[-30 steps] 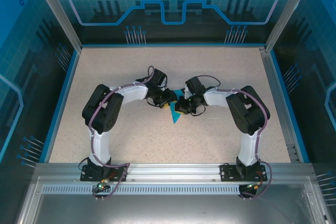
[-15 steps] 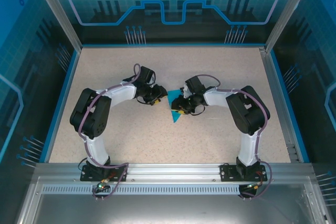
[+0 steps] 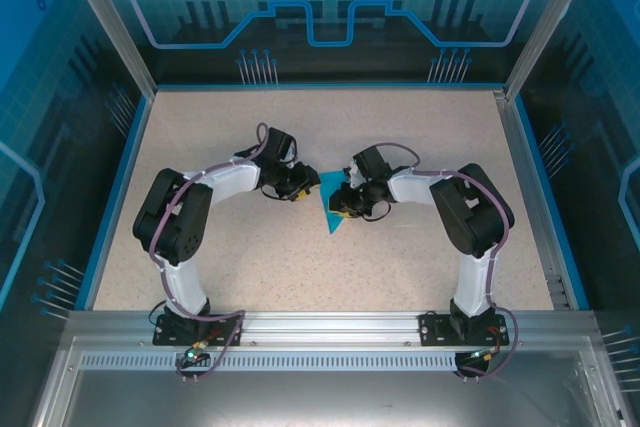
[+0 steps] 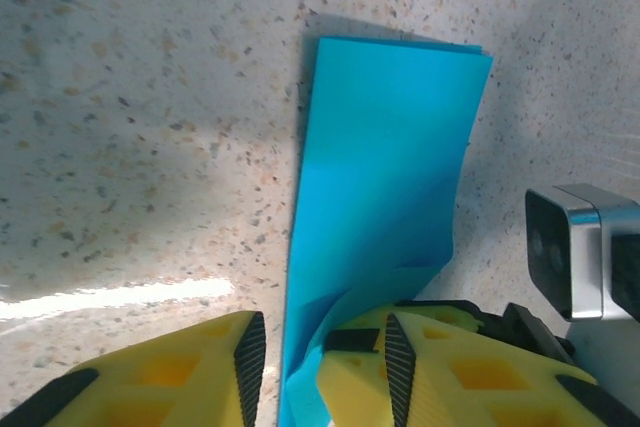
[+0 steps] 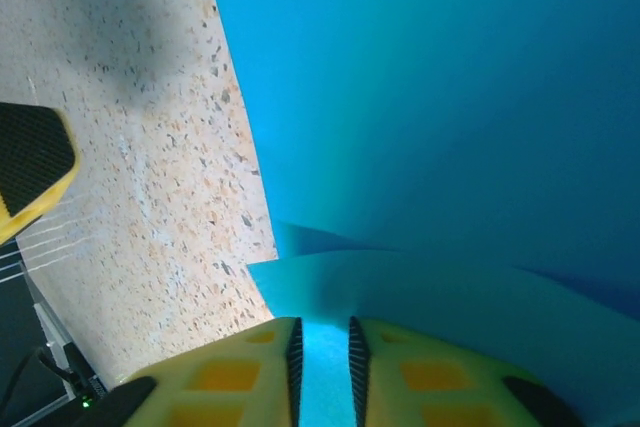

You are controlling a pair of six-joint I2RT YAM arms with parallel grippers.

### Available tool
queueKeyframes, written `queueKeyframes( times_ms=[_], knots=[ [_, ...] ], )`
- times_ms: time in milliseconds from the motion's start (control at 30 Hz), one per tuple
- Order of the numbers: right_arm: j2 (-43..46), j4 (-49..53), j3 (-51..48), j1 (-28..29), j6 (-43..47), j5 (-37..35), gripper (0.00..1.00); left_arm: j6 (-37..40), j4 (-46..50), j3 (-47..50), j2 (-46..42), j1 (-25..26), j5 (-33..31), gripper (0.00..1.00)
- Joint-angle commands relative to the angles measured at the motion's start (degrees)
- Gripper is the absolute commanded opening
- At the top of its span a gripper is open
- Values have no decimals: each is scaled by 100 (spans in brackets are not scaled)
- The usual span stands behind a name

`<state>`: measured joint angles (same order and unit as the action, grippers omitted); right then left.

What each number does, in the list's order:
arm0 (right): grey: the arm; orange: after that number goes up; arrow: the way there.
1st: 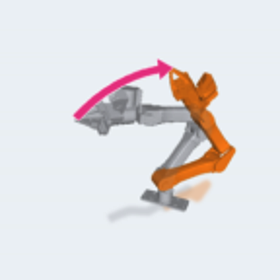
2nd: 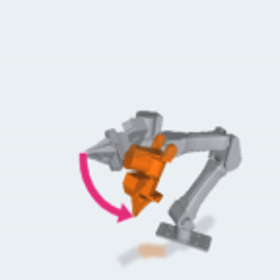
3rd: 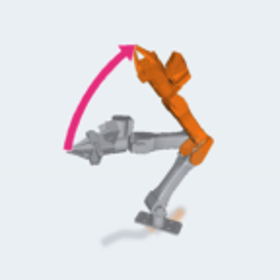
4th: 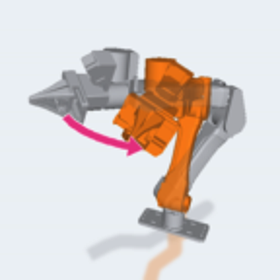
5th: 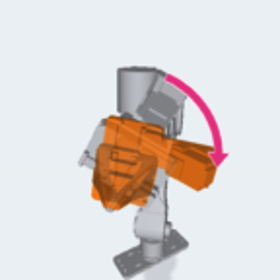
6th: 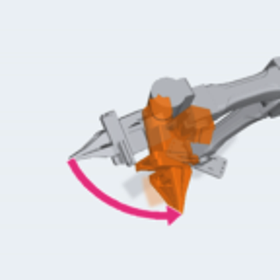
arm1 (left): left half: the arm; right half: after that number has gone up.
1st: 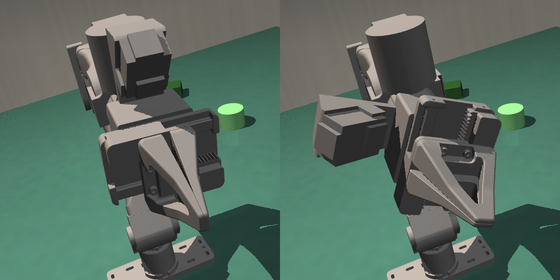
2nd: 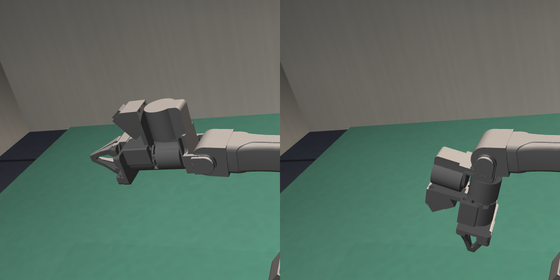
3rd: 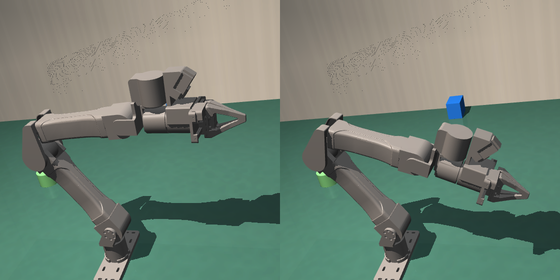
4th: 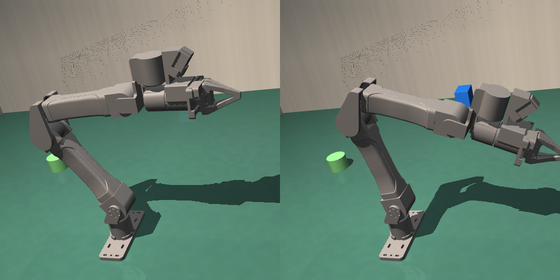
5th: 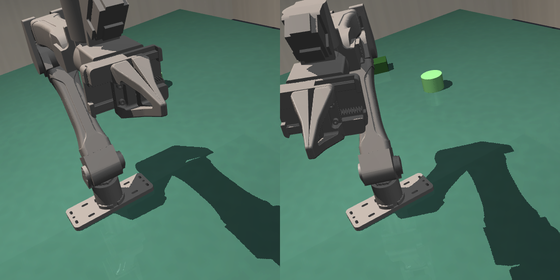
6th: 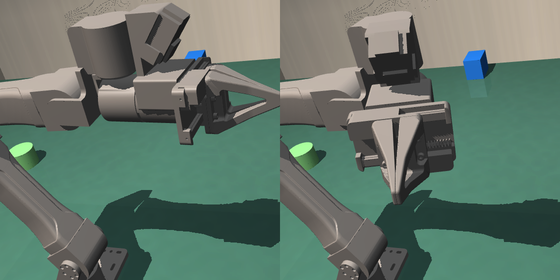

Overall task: Fold a paper plane with a square sheet of paper (pick it up from the middle)
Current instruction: Third fold the triangle at the center of the table.

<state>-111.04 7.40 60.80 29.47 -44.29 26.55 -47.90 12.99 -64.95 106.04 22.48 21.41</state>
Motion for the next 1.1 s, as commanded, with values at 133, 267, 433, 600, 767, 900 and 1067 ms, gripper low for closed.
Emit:
queueKeyframes(
  times_ms=[133,267,433,600,767,900,1067],
  knots=[
    [-247,278,-90,23,105,-212,10,162,-106,167,-128,364,504,26],
    [-285,341,-69,16,114,-246,7,183,-112,193,-20,500,575,16],
    [-304,382,-56,10,114,-251,6,168,-91,176,125,547,533,7],
    [-295,395,-64,18,106,-265,6,184,23,80,264,545,354,5],
    [-294,403,-63,14,105,-261,5,171,28,-23,403,547,259,4],
    [-299,405,-45,14,105,-242,6,176,23,-125,548,562,311,4],
    [-286,404,-30,14,110,-231,6,160,29,-141,672,560,357,4]
  ],
)
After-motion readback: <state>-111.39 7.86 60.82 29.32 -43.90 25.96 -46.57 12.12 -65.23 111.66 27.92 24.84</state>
